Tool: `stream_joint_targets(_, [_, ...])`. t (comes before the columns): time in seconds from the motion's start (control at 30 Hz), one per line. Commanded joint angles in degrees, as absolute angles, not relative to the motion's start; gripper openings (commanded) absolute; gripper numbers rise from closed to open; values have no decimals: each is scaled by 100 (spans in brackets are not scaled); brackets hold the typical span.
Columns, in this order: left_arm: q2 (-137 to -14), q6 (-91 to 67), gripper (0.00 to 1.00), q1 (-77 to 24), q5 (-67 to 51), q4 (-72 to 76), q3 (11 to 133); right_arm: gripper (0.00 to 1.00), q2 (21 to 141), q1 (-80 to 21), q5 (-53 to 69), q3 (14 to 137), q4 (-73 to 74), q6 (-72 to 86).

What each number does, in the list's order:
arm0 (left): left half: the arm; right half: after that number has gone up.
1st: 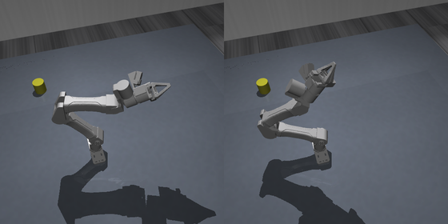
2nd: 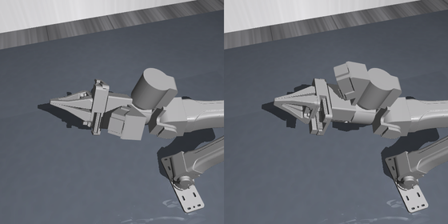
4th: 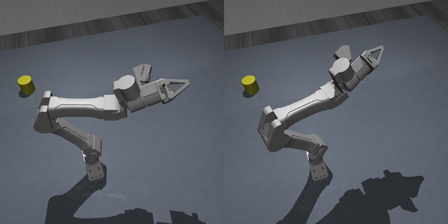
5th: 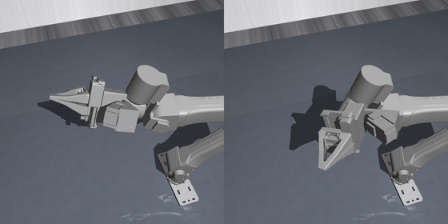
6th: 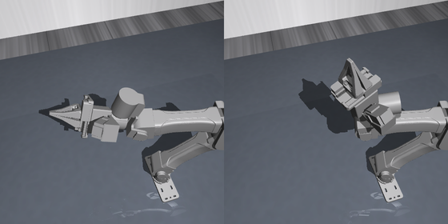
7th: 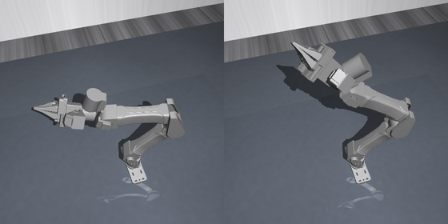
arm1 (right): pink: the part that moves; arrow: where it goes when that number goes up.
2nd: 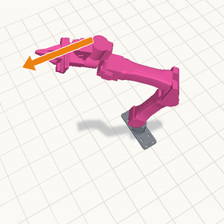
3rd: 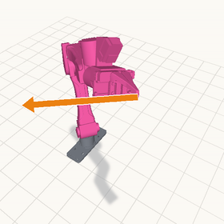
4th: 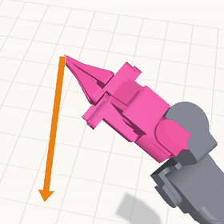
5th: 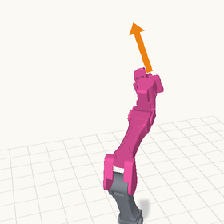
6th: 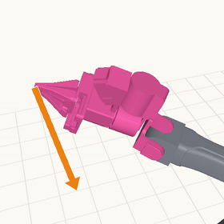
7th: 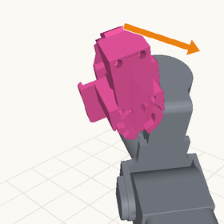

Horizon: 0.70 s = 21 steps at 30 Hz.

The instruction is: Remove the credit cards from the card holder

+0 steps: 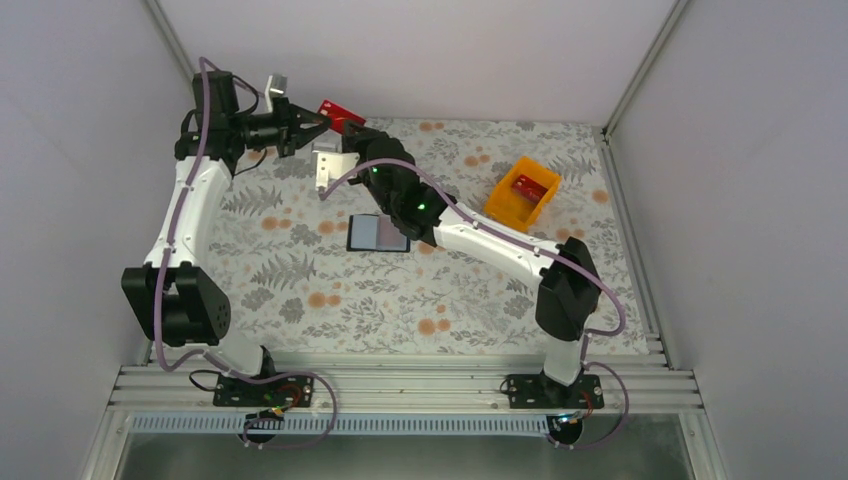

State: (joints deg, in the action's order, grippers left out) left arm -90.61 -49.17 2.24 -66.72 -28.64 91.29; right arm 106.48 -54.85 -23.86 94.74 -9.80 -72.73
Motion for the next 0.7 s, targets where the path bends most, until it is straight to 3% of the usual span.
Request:
stream_joint_targets(0.0, [-8950,-5080,2,110,-6880,-2724,9030,19,10589,-5473,-2676,9739,-1520,-7338])
stream_joint_targets(0.1, [-8909,-5092,2,13,-6923,-2676,8940,4,10561,-5463,-2743,9811,-1498,-7227])
stream_joint_targets(0.3, [-8905,-5080,4,-32,-7009,-2564,8914,4,10454,-5372,-2700,9996,-993,-6796])
stream_joint_targets(0.33, [-8891,-5052,17,-27,-6987,-2578,8893,4,10392,-5316,-2620,10014,-779,-6636])
stream_joint_targets(0.37, [-8886,-5027,38,-25,-6956,-2573,8872,4,10340,-5260,-2519,10049,-552,-6448])
stream_joint_targets(0.43, [-8877,-4816,93,-10,-6820,-2573,8874,4,10217,-5100,-2392,10128,16,-6005])
stream_joint_targets(0.47, [-8889,-4639,99,10,-6721,-2650,8925,4,10150,-4989,-2352,10156,319,-5750])
stream_joint_targets(0.67, [-9429,-2591,100,520,-6383,-3560,9788,4,9759,-3572,-1362,9727,2788,-4148])
